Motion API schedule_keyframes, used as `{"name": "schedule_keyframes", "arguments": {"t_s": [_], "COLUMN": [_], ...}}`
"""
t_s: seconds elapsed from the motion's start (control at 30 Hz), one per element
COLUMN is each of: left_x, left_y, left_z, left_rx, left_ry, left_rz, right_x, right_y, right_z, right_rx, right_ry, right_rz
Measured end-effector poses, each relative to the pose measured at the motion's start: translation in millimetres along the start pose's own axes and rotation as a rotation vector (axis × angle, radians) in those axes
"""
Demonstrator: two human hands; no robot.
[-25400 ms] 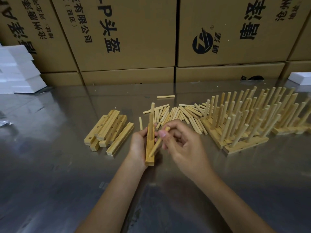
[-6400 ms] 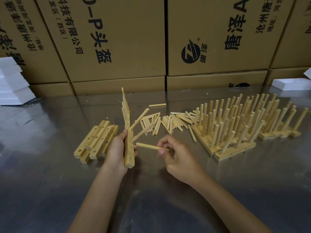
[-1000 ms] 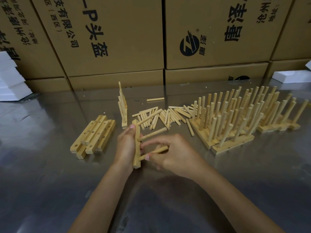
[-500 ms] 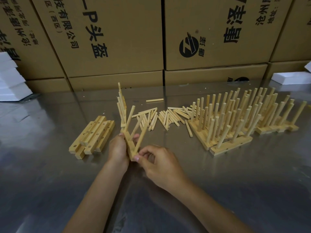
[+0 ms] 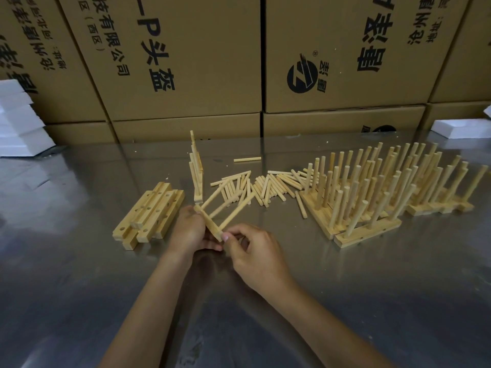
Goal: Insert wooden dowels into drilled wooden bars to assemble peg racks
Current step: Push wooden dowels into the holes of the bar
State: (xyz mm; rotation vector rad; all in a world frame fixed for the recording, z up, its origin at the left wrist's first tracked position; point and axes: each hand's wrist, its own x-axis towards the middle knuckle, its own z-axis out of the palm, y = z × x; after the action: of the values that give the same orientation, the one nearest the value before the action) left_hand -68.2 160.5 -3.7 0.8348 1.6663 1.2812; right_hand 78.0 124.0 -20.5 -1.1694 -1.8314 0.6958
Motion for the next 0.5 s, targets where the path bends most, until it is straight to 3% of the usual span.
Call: {"name": "schedule_keyframes", "arguments": {"t_s": [0.17, 0.5], "left_x": [4.4, -5.6], "left_y": [-1.3, 3.2], "left_z": [-1.2, -11.8], "left_rx": [0.089, 0.483], "left_ry": [0.018, -0.201], "left_rz": [-0.011, -0.033], "right_x": [-1.0, 1.5], "right_y": [-2.0, 0.6], "right_z": [3.5, 5.7], "right_rx": [0.043, -0.078], "right_ry": [-0.008, -0.057], "right_rz": [0.005, -0.023]}}
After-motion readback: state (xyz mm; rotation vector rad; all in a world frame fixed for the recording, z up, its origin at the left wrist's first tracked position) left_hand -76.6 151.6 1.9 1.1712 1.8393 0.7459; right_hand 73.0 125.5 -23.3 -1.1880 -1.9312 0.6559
